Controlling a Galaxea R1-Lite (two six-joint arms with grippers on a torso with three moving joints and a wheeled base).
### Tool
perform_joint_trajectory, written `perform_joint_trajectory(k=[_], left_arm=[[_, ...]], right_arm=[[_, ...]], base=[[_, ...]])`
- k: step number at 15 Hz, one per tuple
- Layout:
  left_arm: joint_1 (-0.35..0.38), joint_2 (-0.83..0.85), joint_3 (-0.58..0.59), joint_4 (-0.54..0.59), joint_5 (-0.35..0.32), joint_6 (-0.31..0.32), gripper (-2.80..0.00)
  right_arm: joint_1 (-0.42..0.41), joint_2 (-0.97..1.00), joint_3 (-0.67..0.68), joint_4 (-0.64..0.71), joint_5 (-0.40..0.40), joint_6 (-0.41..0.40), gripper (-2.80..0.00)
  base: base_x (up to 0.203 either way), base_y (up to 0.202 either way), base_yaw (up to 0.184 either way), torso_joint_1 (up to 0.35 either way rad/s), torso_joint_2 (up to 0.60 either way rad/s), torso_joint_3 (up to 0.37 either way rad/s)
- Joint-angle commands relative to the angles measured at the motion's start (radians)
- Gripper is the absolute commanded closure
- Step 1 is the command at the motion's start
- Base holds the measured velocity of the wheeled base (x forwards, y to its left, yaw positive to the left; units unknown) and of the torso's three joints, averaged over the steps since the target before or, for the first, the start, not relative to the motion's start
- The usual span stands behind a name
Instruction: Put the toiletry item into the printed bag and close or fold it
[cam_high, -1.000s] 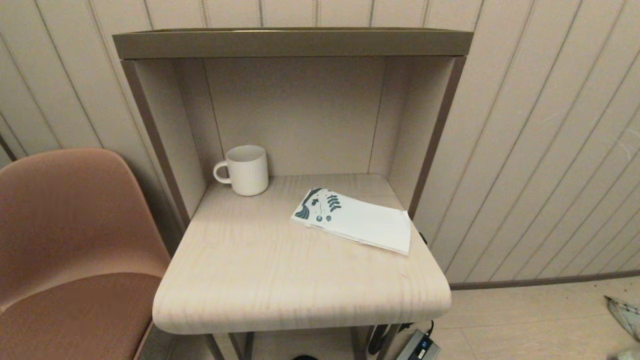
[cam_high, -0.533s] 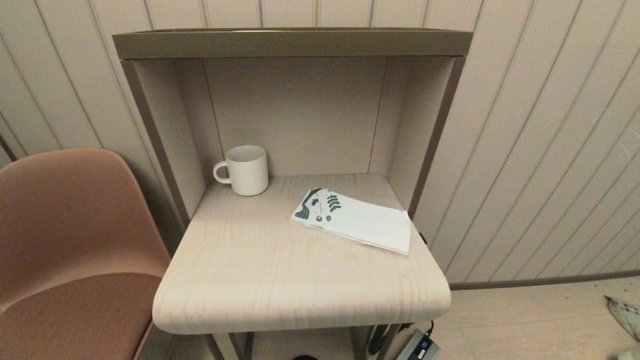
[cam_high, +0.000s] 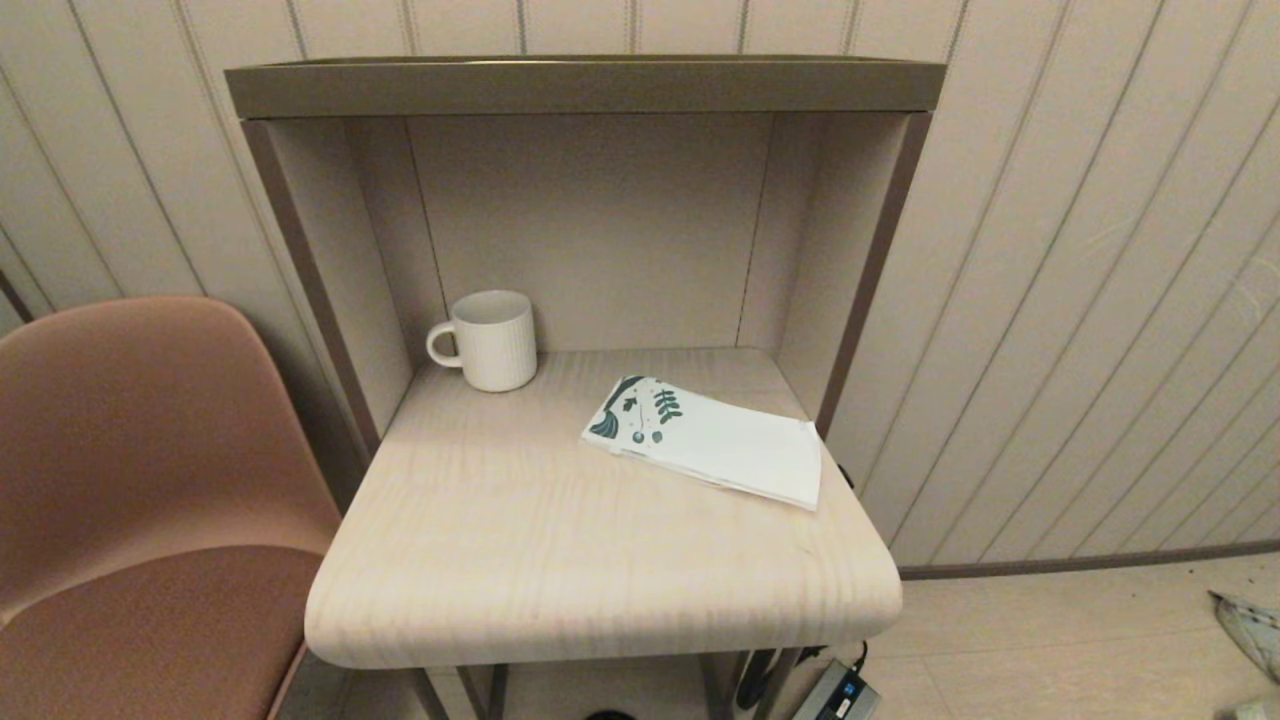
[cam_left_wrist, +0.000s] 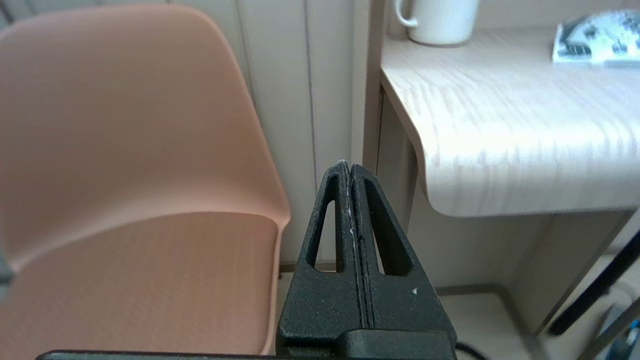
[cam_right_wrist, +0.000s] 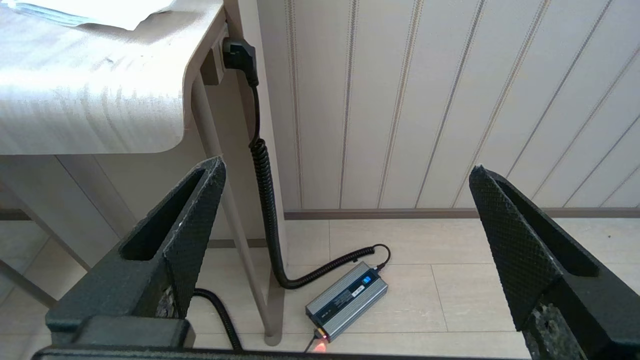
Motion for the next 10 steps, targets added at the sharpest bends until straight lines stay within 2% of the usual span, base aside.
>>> perform_joint_trajectory(k=[1, 10], left_arm=[[0.000, 0.002, 0.000, -0.002, 0.001, -0.009, 0.00], [0.000, 0.002, 0.000, -0.007, 0.001, -0.029, 0.00]], right_arm=[[0.000, 0.005, 0.001, 0.005, 0.000, 0.001, -2.80], [0.000, 0.003, 0.001, 0.005, -0.007, 0.007, -2.80]], base=[[0.000, 0.000, 0.000, 0.000, 0.00, 0.000], [0.000, 0.000, 0.000, 0.000, 0.00, 0.000]])
